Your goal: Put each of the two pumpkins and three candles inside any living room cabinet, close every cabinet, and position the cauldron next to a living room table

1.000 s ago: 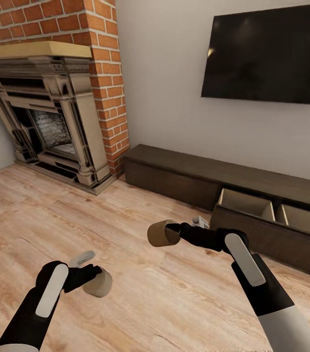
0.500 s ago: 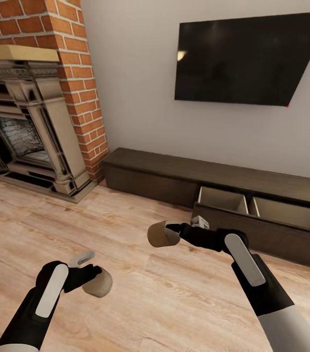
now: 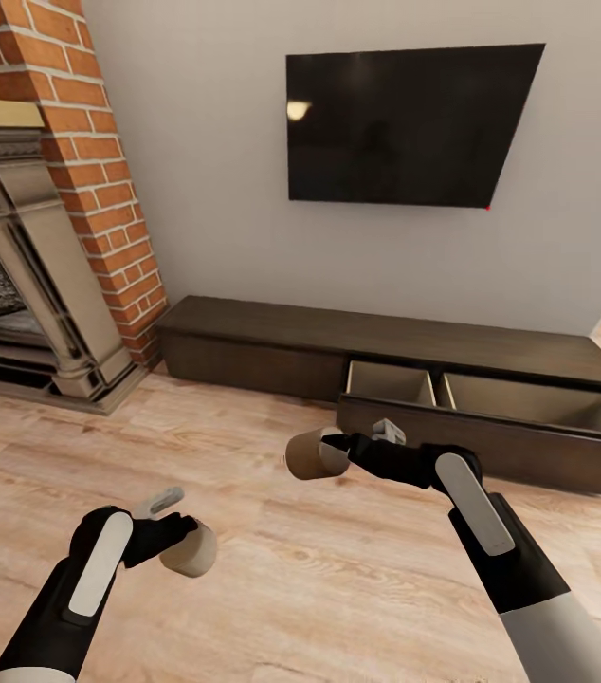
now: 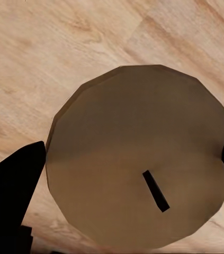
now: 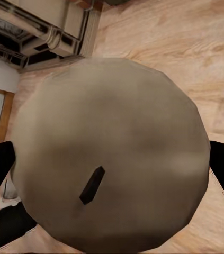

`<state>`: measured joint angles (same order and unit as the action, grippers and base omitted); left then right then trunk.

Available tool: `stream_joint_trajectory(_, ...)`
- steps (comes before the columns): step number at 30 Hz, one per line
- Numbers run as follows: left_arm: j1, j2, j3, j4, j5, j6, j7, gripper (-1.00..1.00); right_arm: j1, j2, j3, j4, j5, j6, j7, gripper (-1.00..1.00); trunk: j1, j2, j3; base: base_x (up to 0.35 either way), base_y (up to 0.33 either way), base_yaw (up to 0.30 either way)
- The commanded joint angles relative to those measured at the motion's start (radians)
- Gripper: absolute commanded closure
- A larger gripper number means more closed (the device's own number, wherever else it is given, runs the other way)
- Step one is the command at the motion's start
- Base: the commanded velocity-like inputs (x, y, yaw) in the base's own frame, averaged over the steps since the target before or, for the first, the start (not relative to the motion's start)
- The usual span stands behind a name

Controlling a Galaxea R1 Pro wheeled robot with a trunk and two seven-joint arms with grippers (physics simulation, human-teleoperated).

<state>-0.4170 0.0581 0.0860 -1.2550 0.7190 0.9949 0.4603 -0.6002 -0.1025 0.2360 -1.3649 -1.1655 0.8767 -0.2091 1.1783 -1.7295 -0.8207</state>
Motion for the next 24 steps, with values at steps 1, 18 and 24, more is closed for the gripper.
stream_joint_trajectory(1, 0.000, 0.000, 0.000, -0.001, 0.013, 0.002, 0.009, 1.00, -0.001, -0.001, 0.002, -0.001, -0.016, -0.001, -0.010, 1.00, -0.004, 0.007, 0.002, 0.000, 0.000, -0.277)
stream_joint_trajectory(18, 0.000, 0.000, 0.000, -0.001, 0.013, 0.002, 0.009, 1.00, -0.001, 0.000, 0.002, 0.000, -0.016, -0.001, -0.010, 1.00, -0.069, 0.126, 0.056, 0.000, 0.000, -0.277)
stream_joint_trajectory(24, 0.000, 0.000, 0.000, -0.001, 0.013, 0.002, 0.009, 1.00, -0.001, -0.001, 0.002, 0.000, -0.016, 0.000, -0.010, 1.00, -0.092, 0.168, 0.074, 0.000, 0.000, -0.277)
